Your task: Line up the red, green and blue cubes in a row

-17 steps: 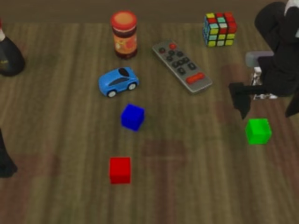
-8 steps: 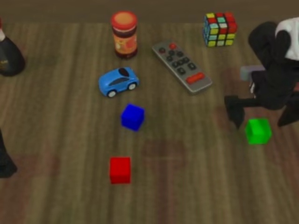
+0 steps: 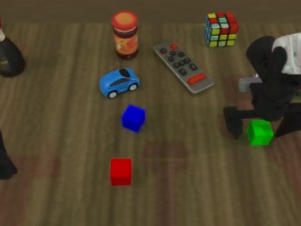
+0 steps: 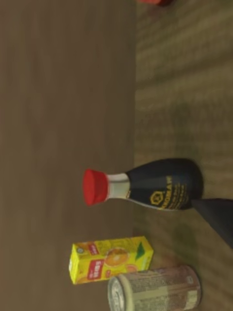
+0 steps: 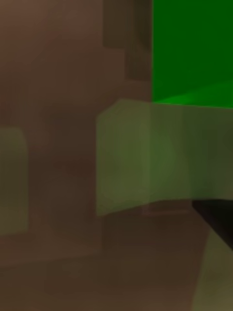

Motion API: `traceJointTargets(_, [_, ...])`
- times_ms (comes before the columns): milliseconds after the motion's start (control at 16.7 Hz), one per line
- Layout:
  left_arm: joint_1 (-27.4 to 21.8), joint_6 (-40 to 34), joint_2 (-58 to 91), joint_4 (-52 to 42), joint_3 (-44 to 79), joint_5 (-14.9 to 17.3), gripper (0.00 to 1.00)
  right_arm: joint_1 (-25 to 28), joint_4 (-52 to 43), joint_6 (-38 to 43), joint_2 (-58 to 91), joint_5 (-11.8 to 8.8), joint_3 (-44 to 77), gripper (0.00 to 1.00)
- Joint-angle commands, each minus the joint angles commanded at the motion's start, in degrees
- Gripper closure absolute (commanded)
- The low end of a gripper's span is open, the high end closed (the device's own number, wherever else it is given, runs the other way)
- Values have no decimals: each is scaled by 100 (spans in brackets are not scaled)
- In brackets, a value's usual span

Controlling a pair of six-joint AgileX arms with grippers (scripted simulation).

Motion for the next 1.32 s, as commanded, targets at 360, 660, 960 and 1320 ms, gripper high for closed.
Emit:
traceJointTargets(360, [0, 0, 0, 0, 0, 0, 0, 0, 0, 0, 0, 0, 0, 45])
traceJointTargets(660, [0, 0, 0, 0, 0, 0, 0, 0, 0, 0, 0, 0, 0, 83])
traceJointTargets(960, [0, 0, 0, 0, 0, 0, 0, 0, 0, 0, 0, 0, 0, 100])
traceJointTargets(1320, [0, 0, 0, 0, 0, 0, 0, -14, -31, -3, -83, 15, 23, 100])
